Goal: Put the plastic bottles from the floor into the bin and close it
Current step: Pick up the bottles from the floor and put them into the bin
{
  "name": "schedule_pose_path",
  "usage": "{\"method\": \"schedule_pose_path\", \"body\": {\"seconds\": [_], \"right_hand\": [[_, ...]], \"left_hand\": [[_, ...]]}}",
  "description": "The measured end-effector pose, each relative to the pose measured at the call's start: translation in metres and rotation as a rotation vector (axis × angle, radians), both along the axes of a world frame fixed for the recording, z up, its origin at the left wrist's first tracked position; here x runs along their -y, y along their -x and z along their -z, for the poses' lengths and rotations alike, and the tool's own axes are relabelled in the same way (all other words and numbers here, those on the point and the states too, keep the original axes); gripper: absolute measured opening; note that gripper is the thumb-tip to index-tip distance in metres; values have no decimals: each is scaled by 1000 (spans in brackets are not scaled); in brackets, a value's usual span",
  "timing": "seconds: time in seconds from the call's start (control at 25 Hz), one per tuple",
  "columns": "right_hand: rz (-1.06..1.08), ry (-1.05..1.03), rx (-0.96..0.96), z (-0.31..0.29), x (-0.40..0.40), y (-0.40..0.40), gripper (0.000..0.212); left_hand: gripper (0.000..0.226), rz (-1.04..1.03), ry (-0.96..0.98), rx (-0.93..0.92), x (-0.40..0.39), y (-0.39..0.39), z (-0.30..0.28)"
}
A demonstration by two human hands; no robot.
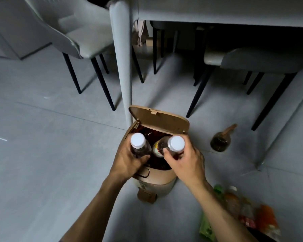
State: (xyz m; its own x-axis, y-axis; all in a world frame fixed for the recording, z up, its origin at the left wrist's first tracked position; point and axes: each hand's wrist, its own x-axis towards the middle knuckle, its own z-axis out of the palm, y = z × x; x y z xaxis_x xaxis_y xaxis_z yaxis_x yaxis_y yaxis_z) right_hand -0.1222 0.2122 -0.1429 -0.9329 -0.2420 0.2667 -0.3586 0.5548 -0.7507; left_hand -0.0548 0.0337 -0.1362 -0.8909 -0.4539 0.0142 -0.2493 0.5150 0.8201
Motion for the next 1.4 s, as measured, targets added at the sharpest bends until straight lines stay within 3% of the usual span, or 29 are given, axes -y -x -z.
{"method": "schedule_pose_path", "body": {"seconds": [0.2, 0.32, 0.44, 0.56, 0.64, 0.76, 0.84, 0.92, 1.08, 1.2, 1.28, 1.4], "right_hand": [[-16, -189, 139, 14, 17, 21, 47], [49, -57, 112, 16, 0, 13, 34], [148, 41, 143, 25, -48, 16, 22], [244, 84, 314, 51, -118, 35, 8], [285, -29, 449, 87, -172, 43, 4], [236, -327, 613, 164, -233, 27, 12], [184, -438, 691, 208, -250, 3, 14], [172, -483, 753, 237, -254, -15, 27], [282, -205, 919, 263, -240, -23, 48], [295, -3, 1021, 253, -233, -23, 26], [202, 6, 1057, 236, -230, -16, 20], [66, 82, 1013, 188, -216, 8, 44]], "left_hand": [[63, -100, -14, 54, -6, 17, 1], [45, -168, 66, -194, -48, -2, -8], [28, 104, 127, -311, -127, -20, 4], [30, 261, -5, -66, -178, -15, 63], [34, 312, -48, 192, -199, -5, 122], [57, 433, -3, 547, -235, 6, 202], [76, 416, -103, 685, -255, 9, 232], [81, 381, -169, 733, -266, 11, 249], [85, 222, -293, 730, -259, 16, 266], [94, 203, -369, 745, -242, 18, 273], [87, 219, -389, 673, -230, 21, 247], [68, 196, -580, 414, -223, 22, 165]]}}
